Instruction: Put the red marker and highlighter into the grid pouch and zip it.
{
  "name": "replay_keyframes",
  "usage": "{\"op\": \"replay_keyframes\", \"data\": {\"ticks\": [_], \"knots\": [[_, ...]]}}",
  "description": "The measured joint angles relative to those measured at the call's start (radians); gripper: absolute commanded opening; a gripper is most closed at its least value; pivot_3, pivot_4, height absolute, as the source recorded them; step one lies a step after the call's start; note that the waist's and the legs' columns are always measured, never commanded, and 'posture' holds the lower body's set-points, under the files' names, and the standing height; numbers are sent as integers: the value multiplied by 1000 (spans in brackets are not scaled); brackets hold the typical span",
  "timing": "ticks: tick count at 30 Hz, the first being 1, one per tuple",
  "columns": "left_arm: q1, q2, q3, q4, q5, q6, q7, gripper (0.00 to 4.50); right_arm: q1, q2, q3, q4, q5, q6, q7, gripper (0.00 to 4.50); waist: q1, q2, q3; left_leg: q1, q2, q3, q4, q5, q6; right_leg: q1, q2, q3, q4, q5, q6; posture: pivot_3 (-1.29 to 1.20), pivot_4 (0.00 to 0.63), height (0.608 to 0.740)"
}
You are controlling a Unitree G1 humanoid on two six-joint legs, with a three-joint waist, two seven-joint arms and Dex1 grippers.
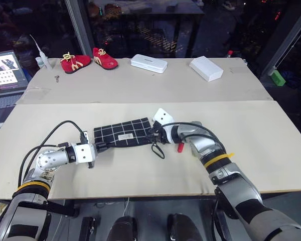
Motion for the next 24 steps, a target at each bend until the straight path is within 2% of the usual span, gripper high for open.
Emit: {"op": "replay_keyframes", "data": {"ticks": [1,5,9,15,24], "knots": [[10,-6,9,-12,-14,19,1,0,0,-6,-20,-27,20,21,10,3756,0,0,0,-1,0,-1,0,0,0,-1,0,0,0,0,0,0,150,740],[94,-41,71,-119,-96,159,39,0,-11,-70,-156,-262,169,221,31,3756,1,0,0,-7,0,-4,0,0,0,-5,0,-1,1,1,0,0,150,740],[188,-63,117,-266,-133,289,97,0,13,-141,-237,-416,216,336,-9,3756,1,0,0,-8,1,-5,0,0,0,-5,0,-3,1,1,0,0,150,740],[247,-112,136,-405,-133,413,164,0,122,-123,-195,-388,182,375,-108,3756,-2,0,0,-6,0,-3,0,0,0,-6,1,-1,-1,0,0,0,150,740],[272,-145,140,-498,-130,496,205,0,80,-11,-130,-199,138,311,-203,3756,-6,0,0,-8,1,-2,0,0,0,-8,2,0,-1,0,0,0,150,740]]}}
